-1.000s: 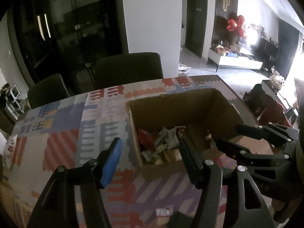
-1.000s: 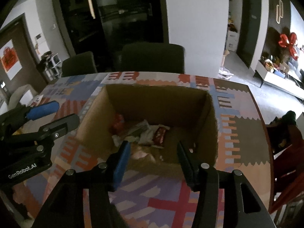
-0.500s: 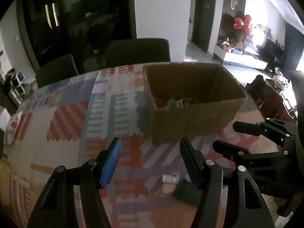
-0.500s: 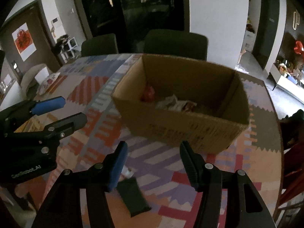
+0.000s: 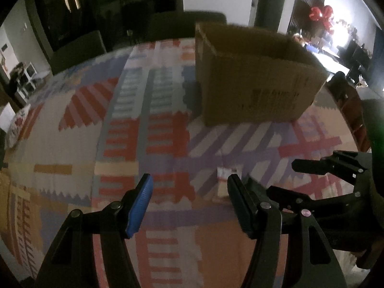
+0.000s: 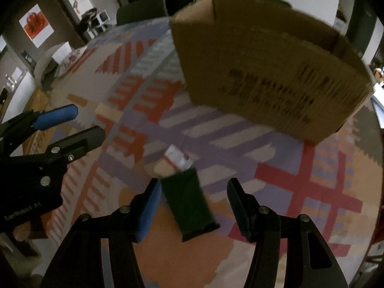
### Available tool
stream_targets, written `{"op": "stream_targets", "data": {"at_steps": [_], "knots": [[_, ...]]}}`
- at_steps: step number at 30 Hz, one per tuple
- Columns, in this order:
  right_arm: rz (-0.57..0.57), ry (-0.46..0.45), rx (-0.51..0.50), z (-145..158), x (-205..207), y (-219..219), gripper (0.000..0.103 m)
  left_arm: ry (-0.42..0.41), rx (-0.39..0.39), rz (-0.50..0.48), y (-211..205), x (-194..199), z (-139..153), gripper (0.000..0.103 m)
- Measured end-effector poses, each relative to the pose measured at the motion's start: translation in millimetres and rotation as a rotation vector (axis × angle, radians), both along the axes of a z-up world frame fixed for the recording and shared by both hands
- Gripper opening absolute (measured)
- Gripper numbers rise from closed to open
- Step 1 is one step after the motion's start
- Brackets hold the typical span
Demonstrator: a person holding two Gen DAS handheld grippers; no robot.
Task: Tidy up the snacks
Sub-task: 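Withdraw both tools from the box back toward the dark green bag, then lower the right tool onto the dark green bag and close on it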
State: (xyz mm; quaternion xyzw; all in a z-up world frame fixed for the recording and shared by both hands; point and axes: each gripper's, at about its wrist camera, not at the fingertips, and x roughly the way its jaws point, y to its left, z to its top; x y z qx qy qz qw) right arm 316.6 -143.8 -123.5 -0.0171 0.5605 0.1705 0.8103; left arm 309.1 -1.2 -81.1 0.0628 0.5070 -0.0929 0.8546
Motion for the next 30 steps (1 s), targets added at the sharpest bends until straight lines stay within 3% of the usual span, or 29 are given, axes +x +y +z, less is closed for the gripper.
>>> {"op": "stream_targets", "data": {"at_steps": [5,14,26,30], "knots": [[0.032,0.054,-0.029,-22,-2,7,0.058,0.054,0.033,-0.005,1,-3,-23,0.063],[0.081,0.137,-0.070,-56,-4,16,0.058,0.159,0.013,-0.009,4,-7,-58,0.063],[0.108,0.144,-0.121,-71,-3,33,0.058,0.202,0.010,0.000,7,-9,-71,0.063],[0.113,0.119,-0.132,-71,-4,35,0.051,0.210,0.005,-0.006,4,-7,-74,0.063]]}}
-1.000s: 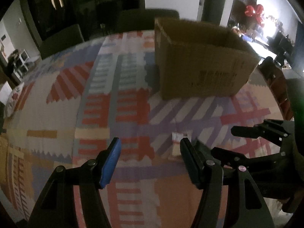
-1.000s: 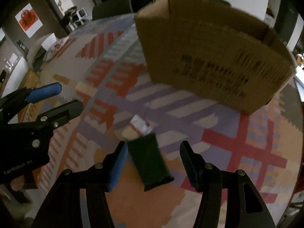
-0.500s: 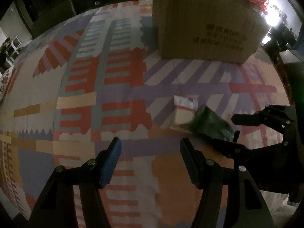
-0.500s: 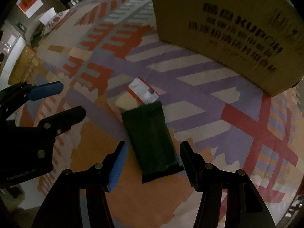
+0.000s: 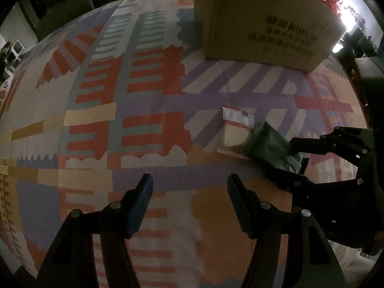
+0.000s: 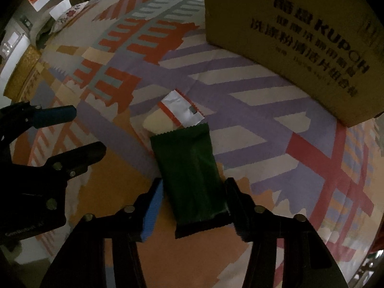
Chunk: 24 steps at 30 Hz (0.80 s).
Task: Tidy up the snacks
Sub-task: 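Lower the right tool onto the dark green bag and close on it, then grasp the white red-striped packet with the left tool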
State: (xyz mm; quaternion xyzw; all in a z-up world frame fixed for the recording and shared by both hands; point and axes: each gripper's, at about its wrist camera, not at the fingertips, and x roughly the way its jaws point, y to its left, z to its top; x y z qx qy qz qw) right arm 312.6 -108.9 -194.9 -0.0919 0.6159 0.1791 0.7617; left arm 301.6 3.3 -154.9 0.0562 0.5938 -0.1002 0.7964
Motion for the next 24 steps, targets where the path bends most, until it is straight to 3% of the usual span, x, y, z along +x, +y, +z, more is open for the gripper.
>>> {"op": "stream_targets", "data": {"at_steps": [15,20,24], "knots": [[-0.186,-0.032,0.053,10,-1,-30,0.050,-0.013,-0.039,-0.106,-25,17,-7,0.062],[-0.246,-0.050,0.054,14,0,-42,0.050,0.016,-0.091,-0.142,-35,28,-15,0.063],[-0.282,-0.046,0.055,13,2,-53,0.050,0.021,-0.072,-0.166,-45,36,-20,0.063]]}}
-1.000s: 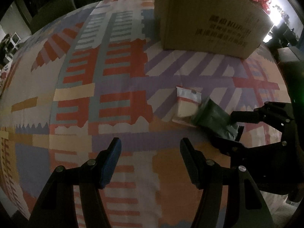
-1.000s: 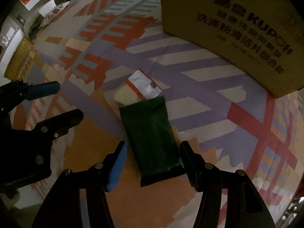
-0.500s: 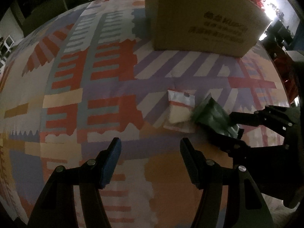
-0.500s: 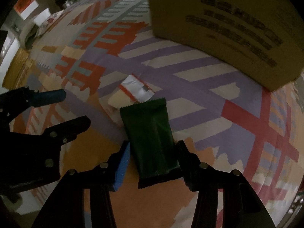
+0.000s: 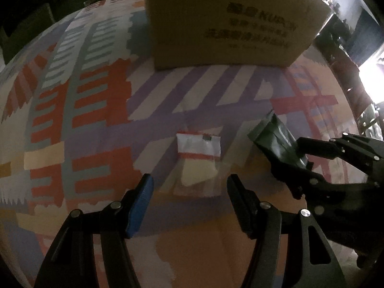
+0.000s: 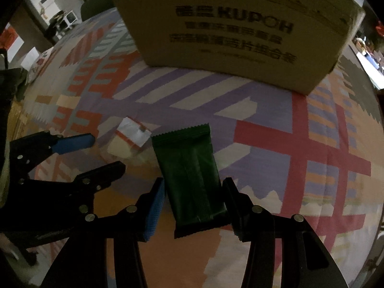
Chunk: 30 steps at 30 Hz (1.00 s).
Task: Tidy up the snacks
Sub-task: 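Grasp the white red-striped packet with the left tool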
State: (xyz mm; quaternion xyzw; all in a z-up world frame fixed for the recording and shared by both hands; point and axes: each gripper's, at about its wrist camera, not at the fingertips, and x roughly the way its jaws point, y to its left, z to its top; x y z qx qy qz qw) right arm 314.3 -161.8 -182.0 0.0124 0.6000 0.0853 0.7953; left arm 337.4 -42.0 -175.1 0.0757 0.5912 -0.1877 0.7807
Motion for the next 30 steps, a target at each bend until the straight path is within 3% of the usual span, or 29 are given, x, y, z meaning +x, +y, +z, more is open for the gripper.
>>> {"op": "stream_targets", "data": {"at_steps": [8,10,30], "knots": [[-0.037,0.006,0.009,-2,1,-7,0.050,-0.042,0.049,-0.020,-12,4,-5,0.050],[-0.040,0.005,0.013,-1,0,-10,0.050,-0.051,0.053,-0.029,-13,5,-5,0.037],[-0.063,-0.049,0.035,23,-11,-20,0.050,-0.108,-0.008,0.053,-2,-16,30,0.035]]}}
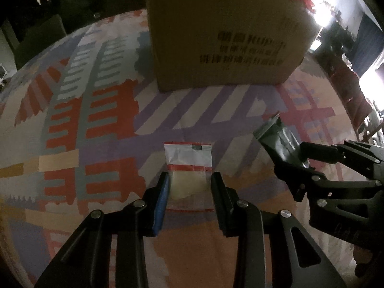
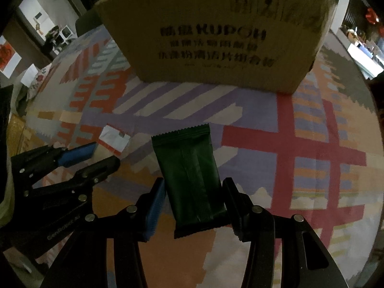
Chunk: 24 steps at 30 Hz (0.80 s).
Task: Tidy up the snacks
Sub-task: 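Grasp the white red-striped packet with the left tool, then carry the dark green bag and white packet over the box and release them inside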
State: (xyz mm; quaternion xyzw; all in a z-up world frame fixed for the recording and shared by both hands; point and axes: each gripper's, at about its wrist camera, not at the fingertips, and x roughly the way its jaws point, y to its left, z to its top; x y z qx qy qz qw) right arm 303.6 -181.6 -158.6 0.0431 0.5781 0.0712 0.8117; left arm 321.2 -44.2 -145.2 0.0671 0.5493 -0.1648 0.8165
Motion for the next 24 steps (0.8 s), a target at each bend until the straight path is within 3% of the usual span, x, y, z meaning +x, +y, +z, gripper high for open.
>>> {"op": "stream_targets", "data": {"at_steps": [24], "knots": [[-0.065,-0.316,0.021,121,-18,-23,0.050,-0.288,-0.104,0.005,-9,-11,131,0.035]]}}
